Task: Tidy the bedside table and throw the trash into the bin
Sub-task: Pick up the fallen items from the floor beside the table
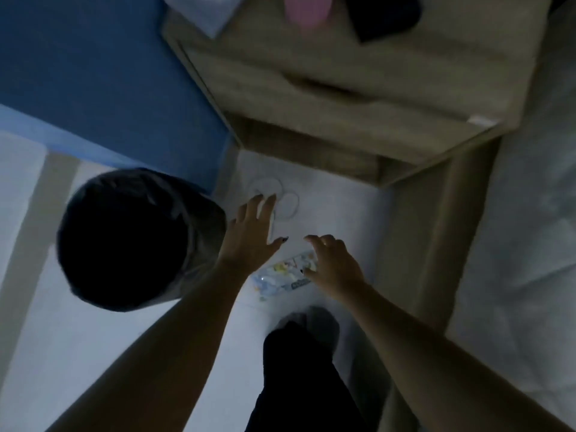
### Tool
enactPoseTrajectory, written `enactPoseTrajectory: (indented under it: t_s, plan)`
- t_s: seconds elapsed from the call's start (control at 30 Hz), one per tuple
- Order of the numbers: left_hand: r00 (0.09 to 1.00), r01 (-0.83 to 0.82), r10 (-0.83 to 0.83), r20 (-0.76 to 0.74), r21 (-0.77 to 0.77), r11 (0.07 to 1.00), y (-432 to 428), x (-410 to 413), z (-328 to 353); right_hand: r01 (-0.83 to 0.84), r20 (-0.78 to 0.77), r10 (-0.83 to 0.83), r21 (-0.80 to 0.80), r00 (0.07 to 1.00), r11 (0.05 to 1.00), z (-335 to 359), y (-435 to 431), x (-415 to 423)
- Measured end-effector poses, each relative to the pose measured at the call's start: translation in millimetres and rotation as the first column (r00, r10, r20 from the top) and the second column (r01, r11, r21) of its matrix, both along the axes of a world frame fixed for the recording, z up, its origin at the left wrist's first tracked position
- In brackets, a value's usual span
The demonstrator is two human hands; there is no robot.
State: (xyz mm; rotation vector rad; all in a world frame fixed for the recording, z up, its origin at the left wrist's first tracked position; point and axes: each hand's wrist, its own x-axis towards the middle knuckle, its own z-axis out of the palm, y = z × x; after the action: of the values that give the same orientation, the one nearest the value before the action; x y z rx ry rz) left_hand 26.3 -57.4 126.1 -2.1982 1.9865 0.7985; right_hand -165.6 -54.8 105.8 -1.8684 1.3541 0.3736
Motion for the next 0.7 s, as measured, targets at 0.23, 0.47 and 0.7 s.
enactPoseTrajectory:
  t_s: [0.23, 0.47, 0.7]
  plan:
    - [0.999, 0.013, -0.021, 0.042, 0.190, 0.982, -4, 7, -165, -0.175, -0.050, 0.175, 0.005, 0.983, 0.985, -159, 26, -6]
    - [0.990, 0.039, -0.063, 0.128, 0.180, 0.983, -35, 10, -248, -0.286, -0.089, 0.276, -0.139, 0.957, 0.948, -232, 26, -10]
    - [0.987, -0.149, 0.157, -0.015, 0.233, 0.961, -36, -5, -279, -0.193, -0.010, 0.194, 0.063, 0.981, 0.979, -247, 16, 0]
